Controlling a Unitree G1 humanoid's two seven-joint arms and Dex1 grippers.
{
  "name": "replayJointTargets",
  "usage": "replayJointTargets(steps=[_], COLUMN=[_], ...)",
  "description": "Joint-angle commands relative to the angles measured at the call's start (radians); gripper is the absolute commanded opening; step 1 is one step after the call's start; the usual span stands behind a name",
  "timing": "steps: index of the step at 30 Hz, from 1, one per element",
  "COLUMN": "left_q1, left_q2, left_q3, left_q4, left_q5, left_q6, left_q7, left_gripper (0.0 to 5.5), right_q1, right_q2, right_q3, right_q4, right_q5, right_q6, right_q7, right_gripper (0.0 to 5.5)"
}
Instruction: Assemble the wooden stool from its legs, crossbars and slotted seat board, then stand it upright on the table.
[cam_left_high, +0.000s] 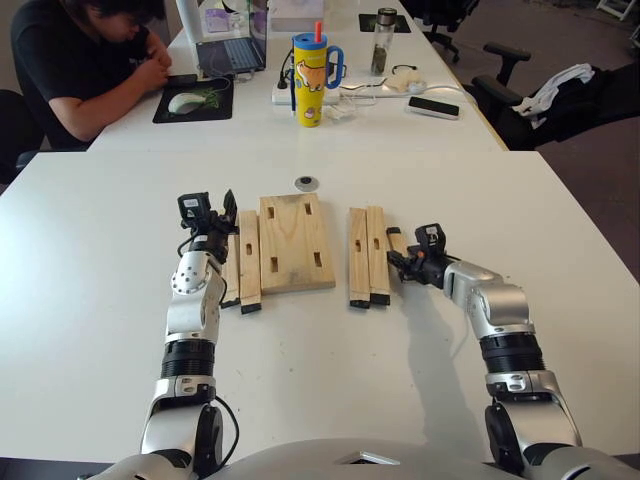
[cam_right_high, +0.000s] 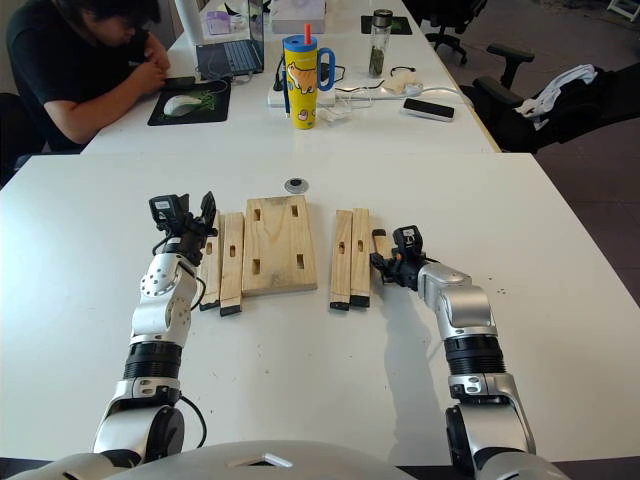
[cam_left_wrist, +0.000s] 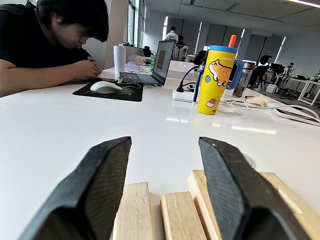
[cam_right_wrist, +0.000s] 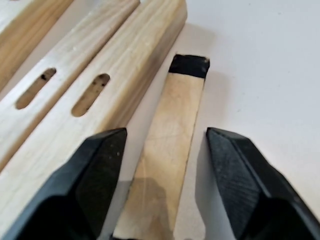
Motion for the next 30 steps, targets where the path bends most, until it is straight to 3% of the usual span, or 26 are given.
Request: replayJointTargets(steps=[1,7,11,15,18,26,30], left_q1=[-0.013,-0.035,-0.045,-0.064,-0.079,-0.11,-0.085], left_q2=[0.008,0.02,0.027,0.012,-0.005,-0.077,-0.097], left_q3=[0.002,0.007,0.001,-0.007,-0.027,-0.011,-0.002], left_q4=[0.01,0.037,0.044,0.016,-0.034,-0.19,-0.259], left_q5=[-0.002,-0.006,-0.01,-0.074,-0.136,-0.491,-0.661], left_q6=[0.012,0.009,0.019,0.08,0.154,0.502,0.668], left_q7=[0.001,-0.009,-0.032,-0.098,-0.154,-0.286,-0.325], left_gripper=[2.49,2.49,2.49,2.49,2.49,2.49,2.49], right_q1=[0.008,-0.005,-0.001,-0.025,-0.032,0.031,0.04], right_q2=[-0.004,-0.01,-0.013,0.003,0.049,0.072,0.088], right_q3=[-0.008,0.013,0.006,-0.049,-0.076,0.048,0.057], right_q4=[0.043,0.057,0.055,0.017,-0.043,-0.141,-0.161], right_q5=[-0.011,-0.016,-0.038,-0.057,-0.003,0.027,0.053], right_q6=[0.098,0.09,0.015,-0.25,-0.354,-0.515,-0.547], right_q7=[-0.033,-0.013,-0.041,-0.085,-0.057,0.146,0.202], right_gripper=[2.24,1.34,1.32,1.32,1.32,1.32,1.32])
